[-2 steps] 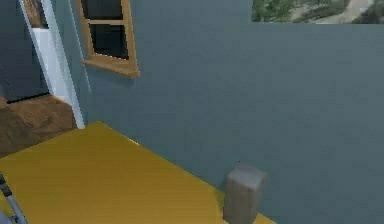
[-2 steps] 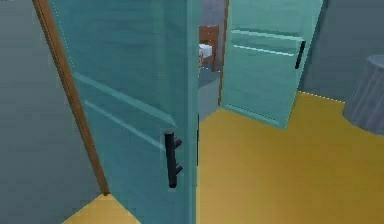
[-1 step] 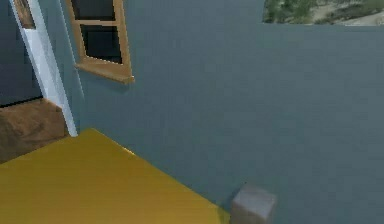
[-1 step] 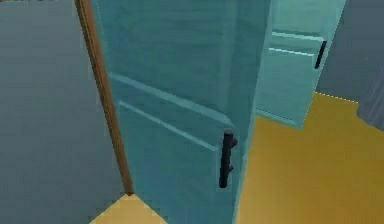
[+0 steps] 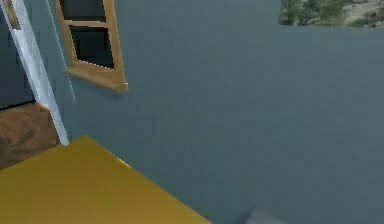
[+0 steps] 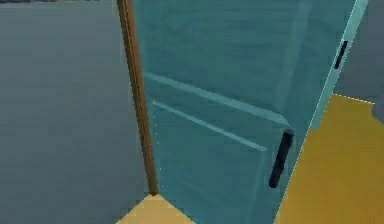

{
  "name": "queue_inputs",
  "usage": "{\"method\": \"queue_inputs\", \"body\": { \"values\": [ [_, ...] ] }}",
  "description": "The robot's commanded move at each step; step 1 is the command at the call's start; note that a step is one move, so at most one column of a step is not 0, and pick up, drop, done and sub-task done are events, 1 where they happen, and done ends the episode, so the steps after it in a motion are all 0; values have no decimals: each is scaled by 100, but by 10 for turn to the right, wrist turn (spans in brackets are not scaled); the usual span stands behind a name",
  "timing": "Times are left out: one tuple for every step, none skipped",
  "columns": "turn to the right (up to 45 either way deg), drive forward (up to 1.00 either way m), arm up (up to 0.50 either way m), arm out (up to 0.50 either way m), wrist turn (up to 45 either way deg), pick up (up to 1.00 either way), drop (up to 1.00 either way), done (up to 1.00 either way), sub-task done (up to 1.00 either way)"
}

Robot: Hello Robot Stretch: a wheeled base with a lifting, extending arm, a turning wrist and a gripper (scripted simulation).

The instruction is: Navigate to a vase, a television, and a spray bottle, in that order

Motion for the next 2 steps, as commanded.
{"method": "queue_inputs", "body": {
  "values": [
    [-450, 0, 0, 0, 0, 0, 0, 0, 0],
    [-450, 0, 0, 0, 0, 0, 0, 0, 0]
  ]
}}
